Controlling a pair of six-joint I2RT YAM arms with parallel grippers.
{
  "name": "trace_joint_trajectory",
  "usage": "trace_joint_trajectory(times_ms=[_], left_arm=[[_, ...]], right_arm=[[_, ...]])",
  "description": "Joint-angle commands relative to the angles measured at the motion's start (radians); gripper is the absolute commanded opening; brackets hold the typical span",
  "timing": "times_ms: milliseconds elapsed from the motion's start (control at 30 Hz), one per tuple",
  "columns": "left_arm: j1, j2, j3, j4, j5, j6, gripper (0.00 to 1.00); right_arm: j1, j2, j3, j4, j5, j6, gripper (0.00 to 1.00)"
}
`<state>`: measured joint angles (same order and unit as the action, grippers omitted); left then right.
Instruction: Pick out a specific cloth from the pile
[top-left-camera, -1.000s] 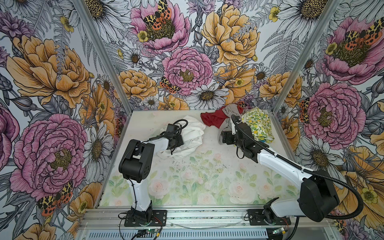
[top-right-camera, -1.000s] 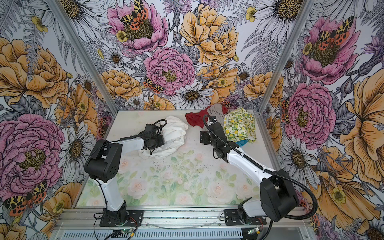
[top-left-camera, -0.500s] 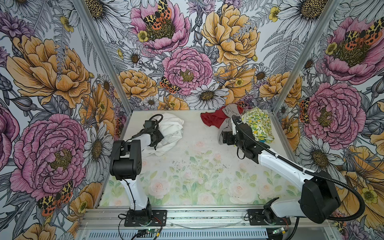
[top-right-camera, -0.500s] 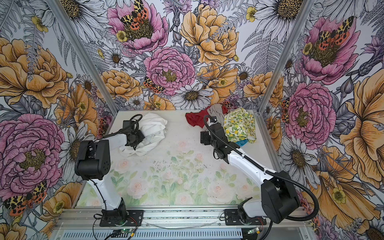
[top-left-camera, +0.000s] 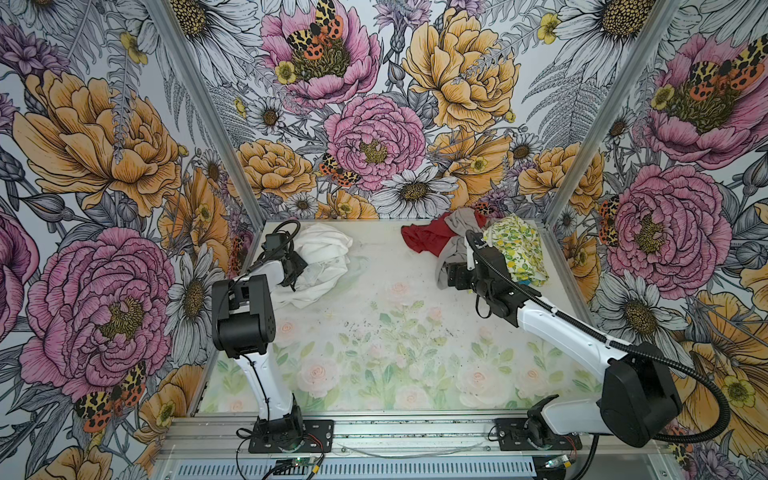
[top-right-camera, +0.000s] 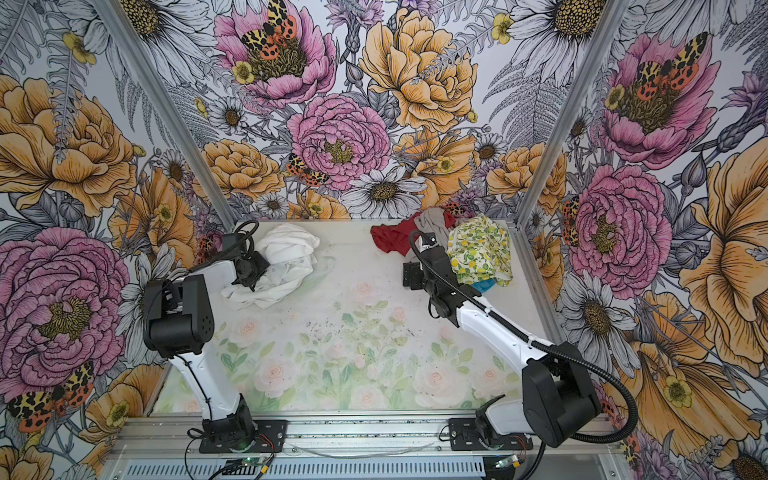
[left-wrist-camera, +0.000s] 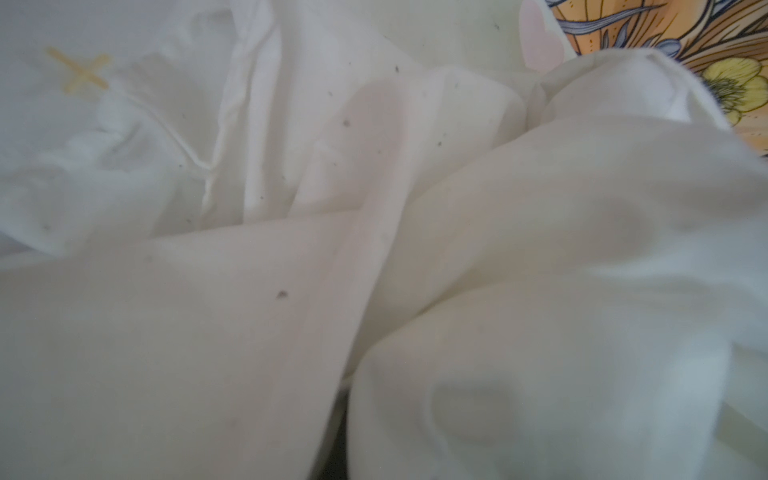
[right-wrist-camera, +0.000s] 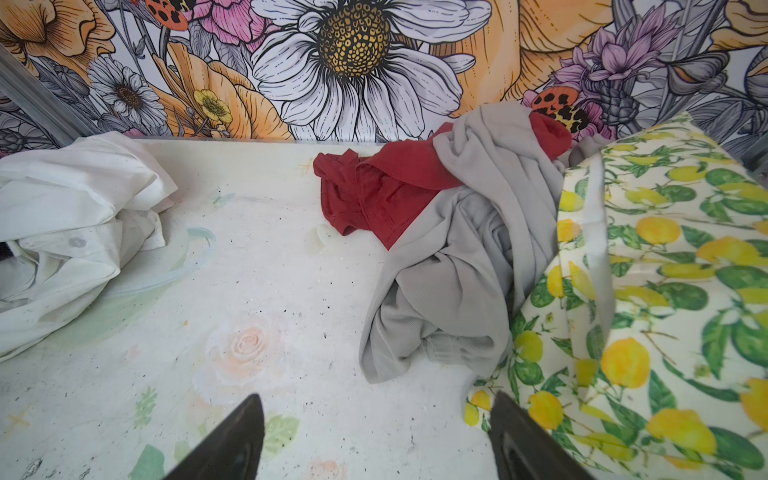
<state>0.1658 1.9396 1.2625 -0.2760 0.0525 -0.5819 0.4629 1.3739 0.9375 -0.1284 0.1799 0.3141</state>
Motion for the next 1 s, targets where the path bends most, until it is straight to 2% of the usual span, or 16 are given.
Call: trace_joint_trajectory(times_ms=[0, 67, 100, 200, 267, 367, 400, 600, 833, 967], left_arm=[[0.024, -0.002, 0.034, -0.014, -0.002, -0.008, 0.0], [0.025, -0.012, 0.045, -0.012, 0.03, 0.0, 0.0], [0.021, -0.025, 0.052, -0.011, 0.038, 0.014, 0.04], [-0.001, -0.088, 0.05, 0.001, 0.061, 0.042, 0.34], [-0.013, -0.11, 0.058, -0.007, 0.091, 0.057, 0.61], [-0.033, -0.196, 0.062, -0.034, 0.103, 0.083, 0.82], [-0.039, -0.215, 0.057, -0.037, 0.112, 0.1, 0.98], [-0.072, -0.326, 0.006, -0.072, 0.072, 0.202, 0.99], [-0.111, -0.469, -0.094, -0.072, 0.055, 0.326, 0.99], [-0.135, -0.553, -0.152, -0.031, 0.058, 0.362, 0.99]], right_arm=[[-0.009, -0.028, 0.006, 0.022, 0.012, -0.007, 0.86], [-0.008, -0.037, 0.005, 0.019, 0.01, -0.009, 0.86], [-0.009, -0.045, 0.001, 0.016, 0.011, -0.01, 0.86], [-0.01, -0.069, -0.007, 0.006, 0.012, -0.029, 0.86], [-0.015, -0.084, -0.012, 0.0, 0.01, -0.043, 0.88], [-0.027, -0.111, -0.022, -0.002, -0.015, -0.051, 0.89], [-0.03, -0.119, -0.023, -0.001, -0.021, -0.058, 0.9], [-0.049, -0.17, -0.032, -0.015, -0.062, -0.085, 0.94], [-0.074, -0.27, -0.069, -0.025, -0.016, -0.117, 0.97], [-0.126, -0.328, -0.106, -0.023, 0.018, -0.136, 0.99]])
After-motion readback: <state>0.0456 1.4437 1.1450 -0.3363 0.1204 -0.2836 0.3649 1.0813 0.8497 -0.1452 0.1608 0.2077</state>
